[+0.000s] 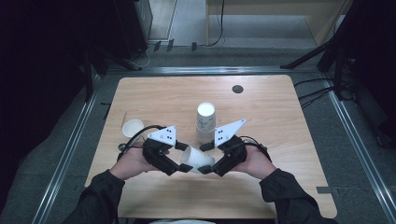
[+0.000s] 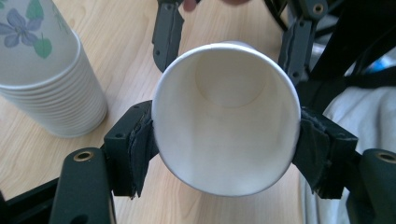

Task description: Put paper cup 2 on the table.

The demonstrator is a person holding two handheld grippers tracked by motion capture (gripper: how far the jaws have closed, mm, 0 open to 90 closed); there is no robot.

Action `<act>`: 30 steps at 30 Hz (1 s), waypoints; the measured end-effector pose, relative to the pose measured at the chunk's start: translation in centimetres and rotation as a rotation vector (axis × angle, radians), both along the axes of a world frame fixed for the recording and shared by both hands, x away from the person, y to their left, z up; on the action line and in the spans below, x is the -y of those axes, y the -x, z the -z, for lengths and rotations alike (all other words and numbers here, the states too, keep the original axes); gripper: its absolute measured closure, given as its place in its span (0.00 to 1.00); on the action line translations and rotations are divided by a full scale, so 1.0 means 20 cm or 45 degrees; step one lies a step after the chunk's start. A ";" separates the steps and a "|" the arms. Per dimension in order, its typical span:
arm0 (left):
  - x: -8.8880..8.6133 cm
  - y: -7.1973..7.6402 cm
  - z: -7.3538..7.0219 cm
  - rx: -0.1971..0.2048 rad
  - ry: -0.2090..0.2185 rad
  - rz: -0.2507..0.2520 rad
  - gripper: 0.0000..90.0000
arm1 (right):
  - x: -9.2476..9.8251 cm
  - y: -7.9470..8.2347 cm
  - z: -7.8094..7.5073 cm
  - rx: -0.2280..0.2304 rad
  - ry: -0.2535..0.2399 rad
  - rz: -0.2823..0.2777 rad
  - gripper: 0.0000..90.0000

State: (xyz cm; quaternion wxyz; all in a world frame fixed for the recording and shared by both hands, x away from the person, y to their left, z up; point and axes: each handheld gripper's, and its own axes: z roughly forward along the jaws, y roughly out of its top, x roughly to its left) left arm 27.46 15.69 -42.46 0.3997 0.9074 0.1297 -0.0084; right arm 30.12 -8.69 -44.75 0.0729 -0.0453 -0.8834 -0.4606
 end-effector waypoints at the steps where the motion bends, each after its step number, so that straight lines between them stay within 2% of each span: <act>1: 0.00 0.00 0.00 -0.005 -0.014 0.006 0.31 | 0.00 0.00 0.00 0.000 0.012 0.002 0.27; 3: 0.01 0.00 -0.01 0.007 -0.049 0.011 0.31 | 0.00 0.01 0.02 0.004 0.028 0.001 0.27; 9: 0.05 0.00 0.02 -0.011 -0.165 0.057 0.31 | -0.02 0.02 0.07 -0.008 0.077 -0.012 0.28; 13: 0.08 0.01 0.04 0.014 -0.254 0.088 0.31 | -0.05 0.03 0.10 -0.008 0.106 -0.029 0.28; 19: 0.11 0.01 0.04 0.016 -0.282 0.100 0.31 | -0.08 0.04 0.15 -0.016 0.154 -0.046 0.29; 26: 0.15 -0.01 0.06 0.005 -0.340 0.123 0.31 | -0.10 0.05 0.19 -0.019 0.189 -0.039 0.31; 30: 0.17 -0.01 0.07 0.012 -0.357 0.131 0.30 | -0.09 0.06 0.21 -0.012 0.208 -0.036 0.38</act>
